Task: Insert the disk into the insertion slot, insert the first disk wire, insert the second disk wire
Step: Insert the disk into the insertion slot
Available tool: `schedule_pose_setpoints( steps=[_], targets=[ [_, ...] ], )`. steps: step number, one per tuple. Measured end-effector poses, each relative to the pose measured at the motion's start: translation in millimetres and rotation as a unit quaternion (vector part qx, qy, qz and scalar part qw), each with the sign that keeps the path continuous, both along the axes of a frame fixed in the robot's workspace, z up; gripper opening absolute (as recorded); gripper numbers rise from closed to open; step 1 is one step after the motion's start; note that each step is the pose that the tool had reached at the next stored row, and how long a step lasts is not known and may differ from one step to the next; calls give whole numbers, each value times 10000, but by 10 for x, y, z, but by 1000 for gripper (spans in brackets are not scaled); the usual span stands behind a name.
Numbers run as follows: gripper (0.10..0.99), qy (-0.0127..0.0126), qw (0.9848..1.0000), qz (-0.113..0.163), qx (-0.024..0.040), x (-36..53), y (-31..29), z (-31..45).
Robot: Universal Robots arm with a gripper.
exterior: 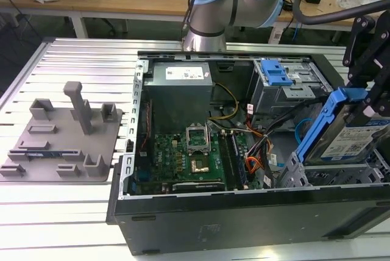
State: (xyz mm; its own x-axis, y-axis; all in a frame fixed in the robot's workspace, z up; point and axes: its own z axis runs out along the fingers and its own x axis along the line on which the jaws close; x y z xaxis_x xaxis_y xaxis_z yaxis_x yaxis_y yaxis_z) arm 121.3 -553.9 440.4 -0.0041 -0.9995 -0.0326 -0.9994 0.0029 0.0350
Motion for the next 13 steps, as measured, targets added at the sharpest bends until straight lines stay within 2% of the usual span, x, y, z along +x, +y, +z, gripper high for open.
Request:
schedule_pose_setpoints(
  steps=[3,6,11,13],
  targets=[
    [365,56,10000,0,1,43,0,-7],
    [365,76,10000,0,-1,77,0,-25],
    [365,127,9999,0,0,95,-1,-78],
    [365,156,9999,0,0,109,-1,-101]
  ],
)
